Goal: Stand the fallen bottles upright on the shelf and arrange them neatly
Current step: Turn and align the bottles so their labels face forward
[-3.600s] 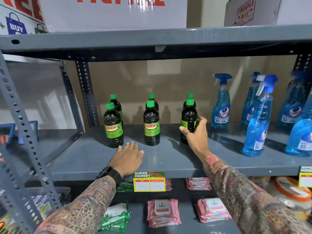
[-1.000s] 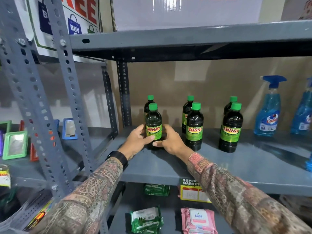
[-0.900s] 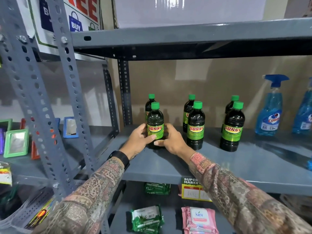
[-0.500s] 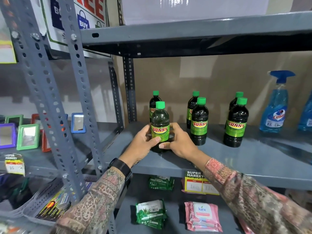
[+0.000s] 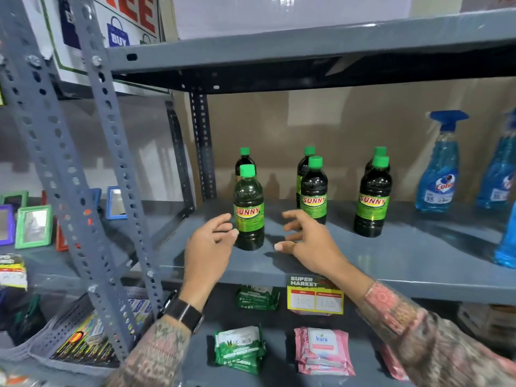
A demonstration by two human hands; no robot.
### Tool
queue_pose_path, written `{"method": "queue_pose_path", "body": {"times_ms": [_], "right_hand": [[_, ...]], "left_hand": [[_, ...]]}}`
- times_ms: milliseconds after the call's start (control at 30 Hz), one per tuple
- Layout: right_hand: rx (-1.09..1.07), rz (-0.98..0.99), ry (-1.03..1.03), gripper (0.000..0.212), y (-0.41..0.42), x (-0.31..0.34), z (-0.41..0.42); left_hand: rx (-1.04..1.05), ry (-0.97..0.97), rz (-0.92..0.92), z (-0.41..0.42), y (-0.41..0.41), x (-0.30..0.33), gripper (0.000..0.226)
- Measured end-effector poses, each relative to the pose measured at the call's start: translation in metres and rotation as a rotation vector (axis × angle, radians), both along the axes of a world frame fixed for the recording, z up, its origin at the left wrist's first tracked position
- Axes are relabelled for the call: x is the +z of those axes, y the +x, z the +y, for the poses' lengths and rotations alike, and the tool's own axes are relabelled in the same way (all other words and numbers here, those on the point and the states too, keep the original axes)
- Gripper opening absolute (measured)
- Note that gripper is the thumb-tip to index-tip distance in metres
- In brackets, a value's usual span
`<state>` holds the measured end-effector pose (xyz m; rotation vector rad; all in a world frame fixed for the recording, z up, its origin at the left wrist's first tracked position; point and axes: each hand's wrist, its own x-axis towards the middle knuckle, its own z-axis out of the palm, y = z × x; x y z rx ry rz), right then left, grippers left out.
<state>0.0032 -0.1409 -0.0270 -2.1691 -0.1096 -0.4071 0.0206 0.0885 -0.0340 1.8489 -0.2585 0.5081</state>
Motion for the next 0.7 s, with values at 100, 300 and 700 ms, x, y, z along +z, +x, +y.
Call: {"method": "queue_pose_path", "body": {"times_ms": [100, 300, 700], "right_hand": [[-0.186, -0.102, 0.027, 0.048, -0.009, -0.003, -0.035], [-0.232, -0.041, 0.022, 0.088, 0.015, 0.013, -0.079], [-0.050, 0.018, 0.122, 0.083, 0.044, 0.016, -0.091]], "left_hand": [[-0.108, 0.001, -0.028, -0.028, -0.019, 0.004, 0.021], [-0.371, 0.026, 0.054, -0.120, 0.016, 0.016, 0.044], [-0.504, -0.082, 0.084, -0.156, 0.056, 0.023, 0.052]]}}
